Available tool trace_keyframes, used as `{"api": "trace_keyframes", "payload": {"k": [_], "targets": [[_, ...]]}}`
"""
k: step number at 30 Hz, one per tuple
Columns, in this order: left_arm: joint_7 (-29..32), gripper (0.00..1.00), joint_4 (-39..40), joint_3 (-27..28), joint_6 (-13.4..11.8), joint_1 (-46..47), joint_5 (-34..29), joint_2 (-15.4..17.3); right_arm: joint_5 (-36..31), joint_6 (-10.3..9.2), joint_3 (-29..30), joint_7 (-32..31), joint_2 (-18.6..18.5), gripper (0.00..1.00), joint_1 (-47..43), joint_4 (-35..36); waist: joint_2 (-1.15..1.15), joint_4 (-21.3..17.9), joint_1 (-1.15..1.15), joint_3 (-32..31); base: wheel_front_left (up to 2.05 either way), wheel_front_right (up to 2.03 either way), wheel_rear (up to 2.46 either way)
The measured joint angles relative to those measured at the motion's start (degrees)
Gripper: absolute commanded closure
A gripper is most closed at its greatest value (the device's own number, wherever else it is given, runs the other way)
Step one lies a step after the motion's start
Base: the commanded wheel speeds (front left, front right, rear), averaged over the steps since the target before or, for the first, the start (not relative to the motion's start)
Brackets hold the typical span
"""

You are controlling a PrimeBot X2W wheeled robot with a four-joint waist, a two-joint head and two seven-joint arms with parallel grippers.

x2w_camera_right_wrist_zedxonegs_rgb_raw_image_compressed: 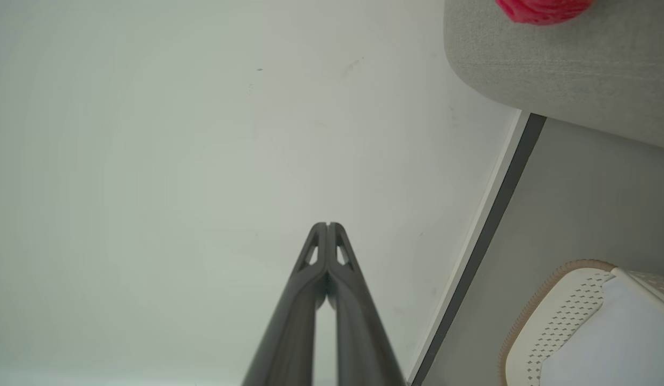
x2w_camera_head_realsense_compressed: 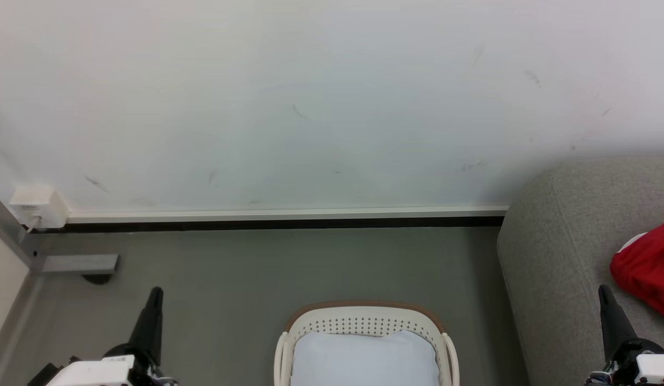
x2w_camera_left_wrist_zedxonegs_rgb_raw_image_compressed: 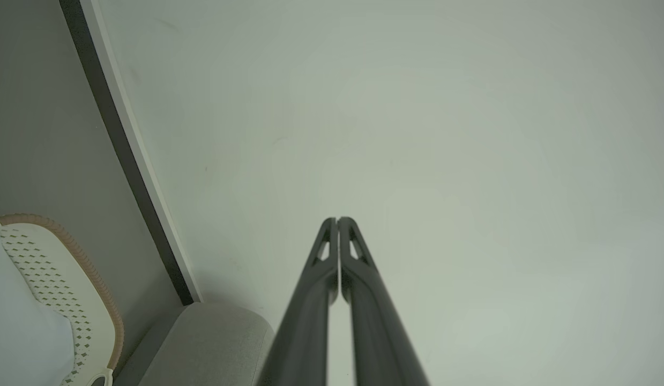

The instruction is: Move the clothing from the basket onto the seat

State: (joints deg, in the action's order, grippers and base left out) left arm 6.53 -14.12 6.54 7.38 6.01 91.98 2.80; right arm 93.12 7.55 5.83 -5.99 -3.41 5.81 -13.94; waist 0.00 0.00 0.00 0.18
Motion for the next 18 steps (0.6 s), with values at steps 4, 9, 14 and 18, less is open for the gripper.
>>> {"api": "trace_keyframes", "payload": {"k": [4, 9, 14, 18], "targets": [[0.00, 1.00, 0.00, 0.01, 0.00, 0.00, 0.00, 0.00, -0.01, 0.00, 0.03, -0.01, 0.02, 1.00, 0.01, 0.00, 0.00, 0.00, 0.00, 0.00, 0.00, 0.00, 0.00], [0.00, 1.00, 0.00, 0.01, 0.00, 0.00, 0.00, 0.00, -0.02, -0.01, 0.09, -0.03, 0.05, 1.00, 0.01, 0.00, 0.00, 0.00, 0.00, 0.00, 0.00, 0.00, 0.00], [0.00, 1.00, 0.00, 0.01, 0.00, 0.00, 0.00, 0.00, -0.12, 0.00, 0.12, -0.05, 0.08, 1.00, 0.01, 0.00, 0.00, 0.00, 0.00, 0.00, 0.00, 0.00, 0.00], [0.00, 1.00, 0.00, 0.01, 0.00, 0.00, 0.00, 0.00, -0.18, -0.01, 0.15, -0.07, 0.10, 1.00, 0.01, 0.00, 0.00, 0.00, 0.00, 0.00, 0.00, 0.00, 0.00]]}}
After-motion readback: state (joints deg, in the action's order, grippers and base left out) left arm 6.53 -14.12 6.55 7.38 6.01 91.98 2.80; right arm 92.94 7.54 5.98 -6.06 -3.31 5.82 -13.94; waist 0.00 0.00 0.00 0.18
